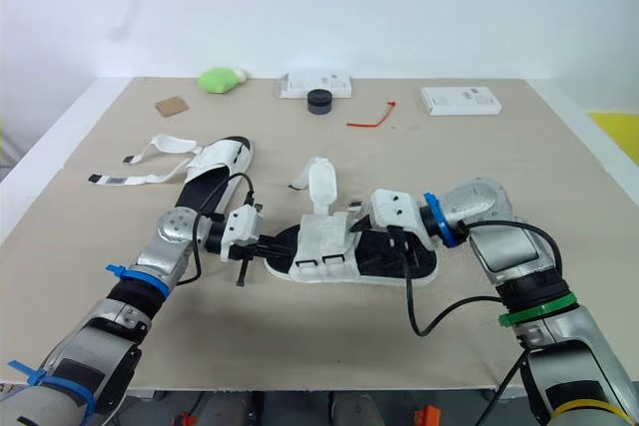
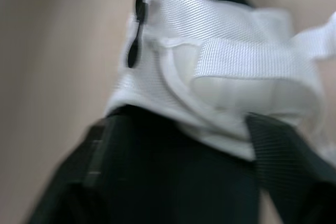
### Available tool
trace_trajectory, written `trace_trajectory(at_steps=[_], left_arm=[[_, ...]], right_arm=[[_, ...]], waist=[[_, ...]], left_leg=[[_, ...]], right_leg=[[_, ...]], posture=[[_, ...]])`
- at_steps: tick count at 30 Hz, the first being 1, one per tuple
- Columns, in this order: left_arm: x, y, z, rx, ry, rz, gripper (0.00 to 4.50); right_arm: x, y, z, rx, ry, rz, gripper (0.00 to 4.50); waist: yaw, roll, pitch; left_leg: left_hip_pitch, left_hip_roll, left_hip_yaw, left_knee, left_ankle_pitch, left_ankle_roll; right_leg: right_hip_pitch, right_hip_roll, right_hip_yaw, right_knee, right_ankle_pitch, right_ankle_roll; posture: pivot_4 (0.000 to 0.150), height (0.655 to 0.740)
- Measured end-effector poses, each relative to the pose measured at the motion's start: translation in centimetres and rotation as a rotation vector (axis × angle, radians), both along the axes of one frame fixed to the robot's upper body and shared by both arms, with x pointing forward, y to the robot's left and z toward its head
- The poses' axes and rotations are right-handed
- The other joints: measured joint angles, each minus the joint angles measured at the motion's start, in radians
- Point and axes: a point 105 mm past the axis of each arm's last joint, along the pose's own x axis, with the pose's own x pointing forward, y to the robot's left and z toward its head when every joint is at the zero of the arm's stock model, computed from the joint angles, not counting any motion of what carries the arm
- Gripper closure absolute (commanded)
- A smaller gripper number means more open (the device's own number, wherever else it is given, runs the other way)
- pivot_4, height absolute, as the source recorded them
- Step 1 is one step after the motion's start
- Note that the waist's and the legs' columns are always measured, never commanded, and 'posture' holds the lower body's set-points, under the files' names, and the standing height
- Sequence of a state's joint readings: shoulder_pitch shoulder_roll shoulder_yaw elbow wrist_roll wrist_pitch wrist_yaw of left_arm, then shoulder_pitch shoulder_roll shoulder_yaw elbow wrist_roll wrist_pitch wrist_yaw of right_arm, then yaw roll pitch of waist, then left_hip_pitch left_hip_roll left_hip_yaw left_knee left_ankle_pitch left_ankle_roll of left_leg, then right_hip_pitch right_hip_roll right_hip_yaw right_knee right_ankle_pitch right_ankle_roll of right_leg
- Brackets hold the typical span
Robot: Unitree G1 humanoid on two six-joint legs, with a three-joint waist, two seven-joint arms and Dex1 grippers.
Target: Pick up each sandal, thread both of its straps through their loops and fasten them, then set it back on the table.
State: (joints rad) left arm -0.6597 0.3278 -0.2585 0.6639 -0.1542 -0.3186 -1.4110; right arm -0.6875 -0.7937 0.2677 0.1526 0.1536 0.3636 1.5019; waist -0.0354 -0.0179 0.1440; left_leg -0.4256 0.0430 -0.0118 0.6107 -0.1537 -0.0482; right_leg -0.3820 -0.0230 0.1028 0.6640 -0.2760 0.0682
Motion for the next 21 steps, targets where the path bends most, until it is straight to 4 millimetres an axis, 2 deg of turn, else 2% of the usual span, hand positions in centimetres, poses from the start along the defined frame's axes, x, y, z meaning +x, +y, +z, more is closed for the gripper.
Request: trace_trajectory(at_steps=[5,7,10,12,14,16,19,21], left_arm=[[0.0,0.0,0.1,0.004,0.001,-0.011,4.5],[-0.1,0.0,0.1,0.005,0.001,-0.015,4.5],[-0.1,-0.1,0.0,0.003,0.002,-0.014,4.5],[-0.1,-0.2,0.0,-0.001,0.003,-0.015,4.5],[-0.2,-0.3,0.0,-0.001,0.001,-0.02,4.5],[-0.2,-0.3,0.1,-0.001,-0.001,-0.023,4.5],[-0.3,-0.3,0.1,-0.003,-0.004,-0.027,4.5],[-0.3,-0.3,0.1,-0.003,-0.005,-0.027,4.5]], right_arm=[[1.8,-2.4,2.0,0.067,0.223,-0.237,0.55],[2.3,-2.2,2.9,0.14,0.311,-0.299,0.55],[4.3,-1.5,4.7,0.335,0.466,-0.428,0.55],[5.2,-1.6,5.0,0.391,0.522,-0.495,0.55],[6.5,-2.1,4.7,0.455,0.578,-0.623,0.55],[7.6,-2.7,3.1,0.465,0.634,-0.776,0.55],[7.7,-3.2,-0.1,0.405,0.721,-0.923,0.55],[7.6,-3.4,-0.8,0.385,0.742,-0.96,0.55]], waist=[[0.001,0.0,0.0],[0.001,0.0,0.0],[0.002,0.001,0.0],[0.006,0.001,0.0],[0.008,0.001,0.0],[0.009,0.001,0.0],[0.011,0.002,0.0],[0.011,0.003,0.0]], left_leg=[[0.0,0.0,0.001,-0.001,0.0,0.0],[-0.001,0.0,0.001,-0.002,0.0,0.0],[-0.001,0.0,0.001,-0.002,0.0,0.0],[-0.001,0.0,0.0,-0.002,0.0,0.0],[-0.002,-0.001,0.0,-0.002,-0.001,0.0],[-0.003,-0.001,0.0,-0.003,-0.001,0.001],[-0.004,-0.001,0.0,-0.004,-0.001,0.001],[-0.004,-0.002,0.0,-0.004,-0.001,0.001]], right_leg=[[-0.004,-0.001,0.001,0.0,0.0,0.0],[-0.002,0.0,0.001,0.0,-0.001,-0.001],[-0.002,0.0,0.0,0.0,0.0,-0.001],[-0.004,0.0,0.0,0.0,-0.001,-0.002],[-0.004,-0.001,0.0,0.0,-0.001,-0.002],[-0.003,-0.001,0.001,0.0,0.0,-0.003],[-0.004,-0.001,0.001,0.0,0.001,-0.001],[-0.005,-0.001,0.001,0.0,0.002,0.001]], posture=[[0.15,0.74],[0.15,0.74],[0.15,0.74],[0.15,0.74],[0.15,0.74],[0.15,0.74],[0.15,0.74],[0.15,0.74]])
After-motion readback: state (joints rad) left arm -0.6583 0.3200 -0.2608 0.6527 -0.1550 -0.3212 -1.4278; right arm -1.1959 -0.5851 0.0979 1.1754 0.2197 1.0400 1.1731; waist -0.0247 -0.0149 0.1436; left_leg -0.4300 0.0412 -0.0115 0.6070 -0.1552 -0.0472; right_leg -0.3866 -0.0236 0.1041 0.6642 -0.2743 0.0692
